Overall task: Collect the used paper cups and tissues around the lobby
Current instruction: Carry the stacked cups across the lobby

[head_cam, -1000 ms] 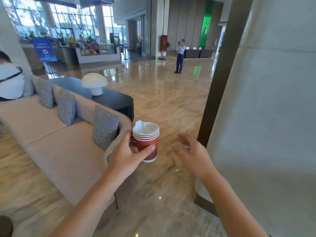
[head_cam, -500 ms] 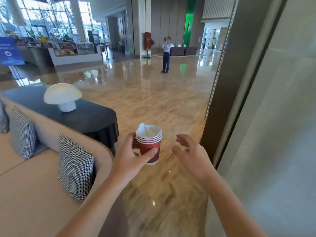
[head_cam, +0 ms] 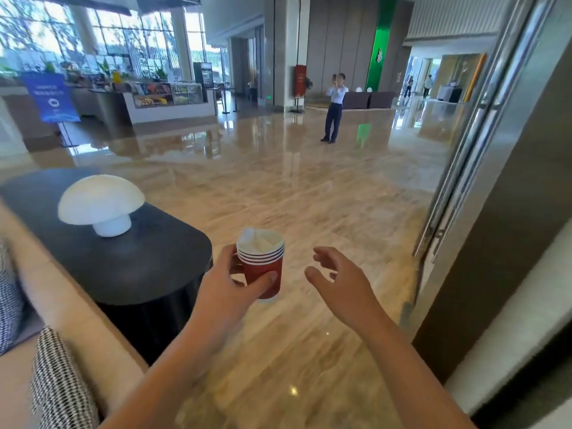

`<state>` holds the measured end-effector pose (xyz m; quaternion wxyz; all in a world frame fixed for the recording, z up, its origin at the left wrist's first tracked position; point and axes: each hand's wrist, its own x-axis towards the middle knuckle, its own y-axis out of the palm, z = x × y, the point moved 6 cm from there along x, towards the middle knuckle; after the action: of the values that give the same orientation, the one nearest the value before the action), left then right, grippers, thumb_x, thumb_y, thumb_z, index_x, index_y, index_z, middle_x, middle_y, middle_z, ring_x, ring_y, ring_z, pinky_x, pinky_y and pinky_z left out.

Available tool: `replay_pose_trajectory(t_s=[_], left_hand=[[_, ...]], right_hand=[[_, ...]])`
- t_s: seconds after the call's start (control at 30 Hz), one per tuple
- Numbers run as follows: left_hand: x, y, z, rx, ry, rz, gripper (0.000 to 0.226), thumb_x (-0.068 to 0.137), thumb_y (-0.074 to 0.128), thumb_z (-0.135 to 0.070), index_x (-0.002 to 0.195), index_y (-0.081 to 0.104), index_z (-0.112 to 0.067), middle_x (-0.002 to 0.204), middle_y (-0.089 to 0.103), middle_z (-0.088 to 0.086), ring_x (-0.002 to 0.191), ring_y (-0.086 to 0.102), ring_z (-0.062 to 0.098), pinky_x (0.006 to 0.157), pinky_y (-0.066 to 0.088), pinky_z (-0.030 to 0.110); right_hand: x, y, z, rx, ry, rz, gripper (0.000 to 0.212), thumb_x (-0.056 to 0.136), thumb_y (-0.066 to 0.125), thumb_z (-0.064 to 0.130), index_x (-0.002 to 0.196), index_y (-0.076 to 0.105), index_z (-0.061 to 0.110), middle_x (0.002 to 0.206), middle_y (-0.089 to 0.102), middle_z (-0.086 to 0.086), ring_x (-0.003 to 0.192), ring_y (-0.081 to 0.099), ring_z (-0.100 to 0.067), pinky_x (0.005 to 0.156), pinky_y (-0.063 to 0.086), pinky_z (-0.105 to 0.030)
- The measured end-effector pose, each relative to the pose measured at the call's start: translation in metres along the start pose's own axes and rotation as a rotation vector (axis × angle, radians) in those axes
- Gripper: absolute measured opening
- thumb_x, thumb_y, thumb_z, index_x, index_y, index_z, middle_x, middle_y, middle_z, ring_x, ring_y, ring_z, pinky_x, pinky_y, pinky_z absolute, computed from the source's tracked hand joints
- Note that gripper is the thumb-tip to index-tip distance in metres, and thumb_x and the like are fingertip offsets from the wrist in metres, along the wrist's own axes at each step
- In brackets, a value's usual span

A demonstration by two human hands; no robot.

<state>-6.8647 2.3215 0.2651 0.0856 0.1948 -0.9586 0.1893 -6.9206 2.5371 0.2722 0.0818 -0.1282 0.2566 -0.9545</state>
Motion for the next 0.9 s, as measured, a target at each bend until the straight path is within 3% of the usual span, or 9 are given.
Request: replay_pose_trajectory(t_s=[0.2, 0.4, 0.8, 0.9], left_hand=[[0.172, 0.027, 0.038, -0.009, 0.039, -0.05, 0.062, 0.077, 0.089, -0.031, 0.125, 0.05, -0.036, 0.11, 0.063, -0.026, 0.103, 0.062, -0.006, 0.078, 0.052, 0.021], [0.353, 0.054, 0.085, -0.021, 0.041, -0.03, 0.063, 0.075, 0.089, -0.035, 0.127, 0.053, -0.036, 0.114, 0.066, -0.023, 0.105, 0.064, -0.002, 0.079, 0.056, 0.027], [0.669, 0.161, 0.118, -0.035, 0.081, 0.027, 0.061, 0.077, 0.088, -0.035, 0.126, 0.051, -0.037, 0.111, 0.065, -0.023, 0.098, 0.065, -0.005, 0.068, 0.052, 0.01], [0.739, 0.199, 0.142, -0.055, 0.044, 0.026, 0.056, 0.077, 0.089, -0.032, 0.119, 0.052, -0.04, 0.109, 0.066, -0.021, 0.101, 0.066, 0.0, 0.071, 0.054, 0.015]], right_hand=[[0.182, 0.027, -0.033, -0.038, -0.033, 0.011, 0.046, 0.091, 0.064, 0.04, 0.134, 0.055, 0.029, 0.127, 0.063, 0.013, 0.12, 0.055, -0.003, 0.104, 0.047, -0.036], [0.362, 0.067, -0.059, -0.039, -0.013, 0.019, 0.048, 0.091, 0.063, 0.042, 0.136, 0.053, 0.031, 0.128, 0.062, 0.014, 0.122, 0.054, -0.003, 0.102, 0.048, -0.034], [0.673, 0.063, -0.141, -0.051, 0.023, -0.056, 0.05, 0.09, 0.061, 0.048, 0.137, 0.052, 0.033, 0.128, 0.062, 0.016, 0.122, 0.054, -0.002, 0.104, 0.048, -0.037], [0.753, 0.064, -0.178, -0.03, 0.056, -0.034, 0.051, 0.09, 0.062, 0.048, 0.137, 0.051, 0.032, 0.129, 0.061, 0.014, 0.123, 0.054, -0.004, 0.105, 0.047, -0.04]])
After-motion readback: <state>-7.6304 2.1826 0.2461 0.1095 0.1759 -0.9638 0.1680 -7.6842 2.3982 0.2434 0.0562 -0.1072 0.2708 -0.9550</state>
